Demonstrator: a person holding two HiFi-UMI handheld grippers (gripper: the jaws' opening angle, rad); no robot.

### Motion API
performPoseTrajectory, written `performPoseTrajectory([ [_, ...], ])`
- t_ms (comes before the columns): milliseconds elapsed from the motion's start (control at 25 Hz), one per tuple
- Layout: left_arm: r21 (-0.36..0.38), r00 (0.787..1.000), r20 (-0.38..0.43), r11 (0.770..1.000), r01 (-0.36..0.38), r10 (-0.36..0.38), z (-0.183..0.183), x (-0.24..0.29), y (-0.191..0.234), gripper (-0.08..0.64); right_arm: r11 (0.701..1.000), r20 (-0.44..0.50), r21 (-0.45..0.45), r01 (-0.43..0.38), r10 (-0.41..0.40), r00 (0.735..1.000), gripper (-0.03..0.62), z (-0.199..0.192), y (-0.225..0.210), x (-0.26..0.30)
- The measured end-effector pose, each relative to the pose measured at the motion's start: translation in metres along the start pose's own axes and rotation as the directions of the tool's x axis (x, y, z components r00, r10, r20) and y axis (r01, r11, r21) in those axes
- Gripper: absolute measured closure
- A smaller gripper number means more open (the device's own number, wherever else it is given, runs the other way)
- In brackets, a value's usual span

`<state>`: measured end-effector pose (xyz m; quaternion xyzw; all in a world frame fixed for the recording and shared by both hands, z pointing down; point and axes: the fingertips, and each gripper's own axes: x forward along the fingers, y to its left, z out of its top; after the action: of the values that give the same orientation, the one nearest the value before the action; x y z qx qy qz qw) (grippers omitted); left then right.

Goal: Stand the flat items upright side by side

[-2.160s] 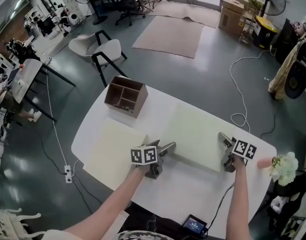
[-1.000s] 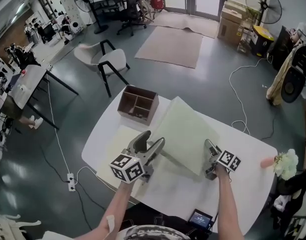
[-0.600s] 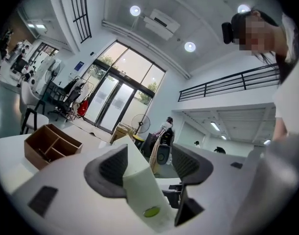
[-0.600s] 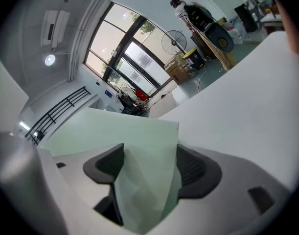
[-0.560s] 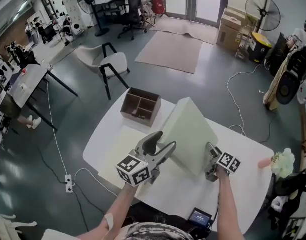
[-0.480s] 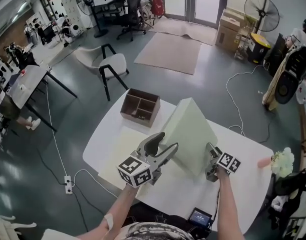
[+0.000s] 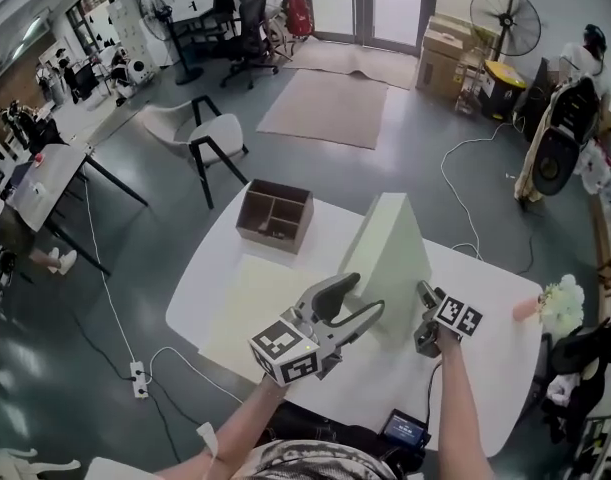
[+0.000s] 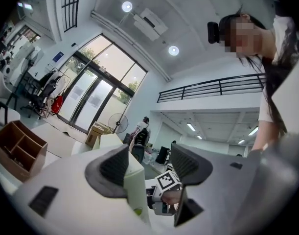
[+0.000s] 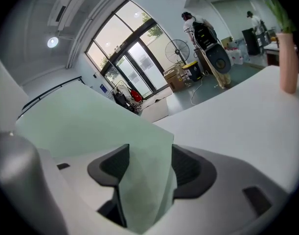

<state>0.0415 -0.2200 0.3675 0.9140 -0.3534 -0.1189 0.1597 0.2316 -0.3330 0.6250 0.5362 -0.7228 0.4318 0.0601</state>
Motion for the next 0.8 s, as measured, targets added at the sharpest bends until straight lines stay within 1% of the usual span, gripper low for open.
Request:
performPoseTrajectory([
  [80, 0.005, 1.000, -0.005, 1.000, 0.031, -0.031, 0.000, 0.004, -0.011, 0.282, 0.999, -0.011, -0.030, 0.027, -0.027, 1.000, 0.327, 0.001, -0.002, -0.003],
  [160, 0.021, 0.998, -0.018, 0.998, 0.057, -0.057, 0.000, 0.008, -0.020, 0.282, 0.996, -0.028, -0.081, 0.038, -0.041, 0.999, 0.333, 0.000, 0.000, -0.009],
  [280, 0.007, 0.994, -0.030, 0.995, 0.103, -0.103, -0.003, 0.016, -0.034, 0.282, 0.986, -0.020, -0.167, 0.020, -0.023, 1.000, 0.334, 0.001, 0.011, -0.026],
  [360, -0.027, 0.990, -0.027, 0.990, 0.137, -0.138, -0.005, 0.021, -0.043, 0.282, 0.976, 0.010, -0.220, -0.001, 0.004, 1.000, 0.334, 0.001, 0.019, -0.044],
  [440, -0.057, 0.985, -0.019, 0.984, 0.169, -0.171, -0.009, 0.026, -0.052, 0.282, 0.962, 0.040, -0.270, -0.049, 0.062, 0.997, 0.334, -0.004, 0.031, -0.065],
  [480, -0.063, 0.983, -0.014, 0.982, 0.180, -0.181, -0.010, 0.029, -0.055, 0.282, 0.954, 0.049, -0.289, -0.084, 0.102, 0.994, 0.361, -0.010, 0.038, -0.075],
  [520, -0.061, 0.983, -0.006, 0.981, 0.185, -0.185, -0.011, 0.032, -0.056, 0.282, 0.945, 0.051, -0.302, -0.121, 0.143, 0.988, 0.405, -0.017, 0.045, -0.084],
  [560, -0.057, 0.982, 0.006, 0.981, 0.188, -0.188, -0.010, 0.036, -0.056, 0.282, 0.937, 0.043, -0.311, -0.158, 0.180, 0.983, 0.435, -0.025, 0.050, -0.092],
  [640, -0.074, 0.977, 0.041, 0.974, 0.213, -0.210, -0.006, 0.043, -0.054, 0.282, 0.925, 0.019, -0.316, -0.210, 0.228, 0.974, 0.443, -0.039, 0.054, -0.101],
  [720, -0.127, 0.962, 0.074, 0.955, 0.269, -0.261, 0.000, 0.050, -0.056, 0.287, 0.918, 0.012, -0.329, -0.219, 0.236, 0.972, 0.441, -0.044, 0.051, -0.106],
  [800, -0.153, 0.949, 0.084, 0.937, 0.313, -0.303, 0.002, 0.058, -0.061, 0.287, 0.904, 0.002, -0.378, -0.201, 0.217, 0.976, 0.420, -0.045, 0.046, -0.109],
])
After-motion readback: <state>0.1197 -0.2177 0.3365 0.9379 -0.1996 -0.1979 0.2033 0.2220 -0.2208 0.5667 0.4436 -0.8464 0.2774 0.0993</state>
